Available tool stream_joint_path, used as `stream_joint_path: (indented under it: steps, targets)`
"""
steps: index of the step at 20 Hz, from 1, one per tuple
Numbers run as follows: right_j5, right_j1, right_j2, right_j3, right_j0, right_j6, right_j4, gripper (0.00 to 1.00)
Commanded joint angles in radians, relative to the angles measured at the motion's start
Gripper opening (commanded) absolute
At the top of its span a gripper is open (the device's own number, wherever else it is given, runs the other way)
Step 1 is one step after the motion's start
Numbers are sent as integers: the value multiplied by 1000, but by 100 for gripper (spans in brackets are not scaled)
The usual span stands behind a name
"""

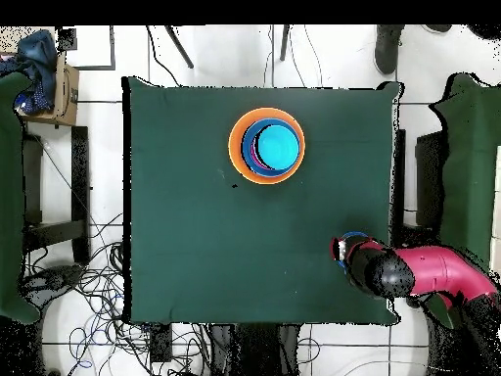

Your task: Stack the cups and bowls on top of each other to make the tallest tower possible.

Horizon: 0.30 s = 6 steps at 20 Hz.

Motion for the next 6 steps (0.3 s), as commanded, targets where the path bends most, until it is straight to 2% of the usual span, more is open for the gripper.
stream_joint_path:
  steps: [1, 6]
  targets:
    - [16, 24, -78, 44, 55, -62, -54, 100]
    - [-10, 38, -99, 36, 69, -61, -77, 100]
